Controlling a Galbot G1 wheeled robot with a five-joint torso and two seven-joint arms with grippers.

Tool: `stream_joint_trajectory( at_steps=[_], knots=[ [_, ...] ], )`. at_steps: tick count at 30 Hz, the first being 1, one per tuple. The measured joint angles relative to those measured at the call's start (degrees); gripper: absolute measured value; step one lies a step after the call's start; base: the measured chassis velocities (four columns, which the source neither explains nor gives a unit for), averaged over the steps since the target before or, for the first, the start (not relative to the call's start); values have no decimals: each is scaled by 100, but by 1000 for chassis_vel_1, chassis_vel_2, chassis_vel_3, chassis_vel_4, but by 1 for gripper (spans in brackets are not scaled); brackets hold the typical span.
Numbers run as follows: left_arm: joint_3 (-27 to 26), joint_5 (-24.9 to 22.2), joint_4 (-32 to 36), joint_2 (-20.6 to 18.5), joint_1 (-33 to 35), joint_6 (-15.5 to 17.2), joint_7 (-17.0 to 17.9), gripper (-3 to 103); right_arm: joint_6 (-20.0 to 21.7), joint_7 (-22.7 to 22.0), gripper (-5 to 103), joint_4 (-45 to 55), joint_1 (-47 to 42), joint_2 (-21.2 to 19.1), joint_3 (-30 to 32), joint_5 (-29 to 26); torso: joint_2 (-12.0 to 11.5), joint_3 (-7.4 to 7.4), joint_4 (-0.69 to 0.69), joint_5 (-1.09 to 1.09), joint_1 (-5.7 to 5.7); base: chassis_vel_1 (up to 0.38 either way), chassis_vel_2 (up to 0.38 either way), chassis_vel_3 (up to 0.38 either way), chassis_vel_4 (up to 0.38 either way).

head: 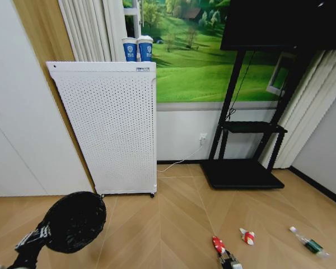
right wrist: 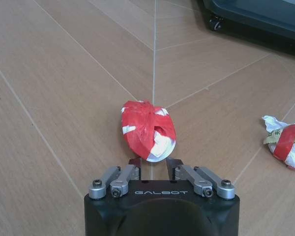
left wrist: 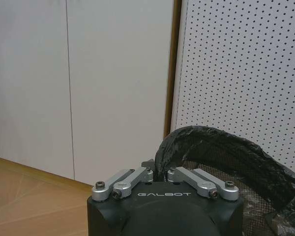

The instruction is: Pick up the trash bin and place the garbage on the floor into it.

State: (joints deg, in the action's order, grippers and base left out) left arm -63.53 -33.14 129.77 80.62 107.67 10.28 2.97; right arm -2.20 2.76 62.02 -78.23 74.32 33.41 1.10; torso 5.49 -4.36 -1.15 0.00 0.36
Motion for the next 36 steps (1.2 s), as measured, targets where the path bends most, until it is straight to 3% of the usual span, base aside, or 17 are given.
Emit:
stream_joint_trajectory(
  at_steps=[4, 7, 12, 13, 15, 22, 25, 30, 34, 35, 36],
  knots=[
    [19, 9, -5, -1, -1, 0, 0, 7, 1, -7, 19, -3, 2, 8, 6, -15, 0, 0, 0, 0, 0, 0, 0, 0, 0],
    [32, 10, -10, -7, -5, 0, 0, 7, -97, -19, 1, 58, -33, 7, 37, -74, 0, 0, -1, 1, 0, 0, 0, 0, 0],
    [32, 10, -21, -7, -7, -2, 0, 7, -195, 59, 8, 250, -129, -20, 83, -209, 0, 0, 0, 0, 0, 0, 0, 0, 0],
    [35, 10, -21, -1, -6, -5, -1, 7, -227, 158, 19, 324, -169, -46, 110, -256, 0, 0, -1, -1, 0, 0, 0, 0, 0],
    [38, 10, -21, 2, -4, -10, -1, 7, -255, 177, 19, 332, -171, -50, 118, -268, 0, 0, -1, -1, 0, 0, 0, 0, 0],
    [52, 18, -28, 20, 12, -44, -9, 7, -275, 311, 51, 479, -150, -85, 83, -368, 0, 0, 0, -1, 0, 0, 0, 0, 0],
    [39, 13, -29, 19, 14, -44, -9, 7, -246, 327, 56, 477, -117, -83, 34, -360, 0, 0, -1, 0, 0, 0, 0, 0, 0],
    [0, 0, -55, 21, 29, -53, -10, 7, -123, 323, 79, 329, 61, -39, -159, -280, 0, 0, 0, 0, 0, 0, 0, 0, 0],
    [18, 7, -66, 23, 24, -53, -8, 7, -79, 308, 84, 261, 150, -22, -249, -257, 0, 0, 1, -1, 0, 0, 0, 0, 0],
    [40, 9, -65, 23, 21, -54, -4, 7, -73, 288, 98, 163, 216, -9, -291, -229, -1, 0, 0, -1, 0, 0, 0, 0, 0],
    [51, 11, -62, 23, 20, -54, -3, 7, -73, 266, 98, 74, 274, 4, -316, -207, -1, 0, 0, 0, 0, 0, 0, 0, 0]
  ],
)
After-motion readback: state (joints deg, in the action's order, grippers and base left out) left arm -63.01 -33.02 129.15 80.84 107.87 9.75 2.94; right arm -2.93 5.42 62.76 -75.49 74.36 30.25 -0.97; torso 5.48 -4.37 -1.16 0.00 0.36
